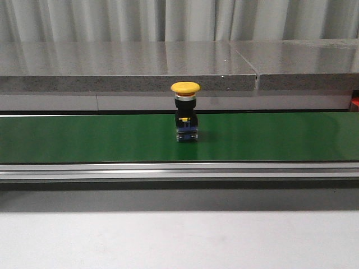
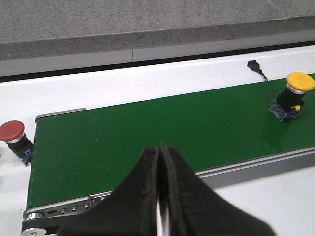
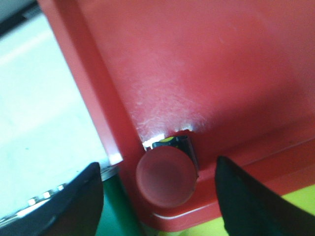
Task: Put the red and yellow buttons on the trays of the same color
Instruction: 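Move the right gripper back above the belt toward the yellow button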
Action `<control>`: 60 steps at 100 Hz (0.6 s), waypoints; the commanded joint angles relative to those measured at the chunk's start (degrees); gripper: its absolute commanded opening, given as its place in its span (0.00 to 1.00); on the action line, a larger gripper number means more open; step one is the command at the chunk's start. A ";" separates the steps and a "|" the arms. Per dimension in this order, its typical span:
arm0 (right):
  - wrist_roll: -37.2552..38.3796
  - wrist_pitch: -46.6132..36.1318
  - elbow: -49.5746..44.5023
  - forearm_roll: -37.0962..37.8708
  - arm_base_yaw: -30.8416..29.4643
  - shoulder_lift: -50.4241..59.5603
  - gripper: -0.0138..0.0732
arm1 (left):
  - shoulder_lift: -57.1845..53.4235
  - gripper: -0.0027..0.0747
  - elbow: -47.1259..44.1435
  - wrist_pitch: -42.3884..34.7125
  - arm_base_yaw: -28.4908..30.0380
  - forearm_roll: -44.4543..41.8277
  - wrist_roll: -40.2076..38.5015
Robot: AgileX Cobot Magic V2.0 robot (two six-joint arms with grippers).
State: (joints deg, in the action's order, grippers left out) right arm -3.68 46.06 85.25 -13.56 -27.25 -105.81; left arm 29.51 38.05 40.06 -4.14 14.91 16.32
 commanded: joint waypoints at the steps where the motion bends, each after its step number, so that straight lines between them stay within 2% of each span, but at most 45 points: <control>1: -1.51 -0.99 1.72 -0.95 0.68 6.16 0.73 | 0.21 0.01 1.49 -3.72 -0.40 1.33 -0.48; 10: -2.90 -0.55 1.61 -0.95 2.55 8.83 0.75 | 0.21 0.01 1.49 -3.72 -0.40 1.33 -0.48; 26: -3.85 1.02 0.53 -0.69 7.40 14.15 0.83 | 0.21 0.01 1.49 -3.72 -0.40 1.33 -0.48; 60: -3.85 2.42 -6.88 -0.56 17.59 25.43 0.84 | 0.21 0.01 1.49 -3.72 -0.40 1.33 -0.48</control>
State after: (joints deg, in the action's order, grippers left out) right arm -6.87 50.17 79.09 -13.56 -11.85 -85.51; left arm 29.51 38.05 40.06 -4.14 14.91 16.32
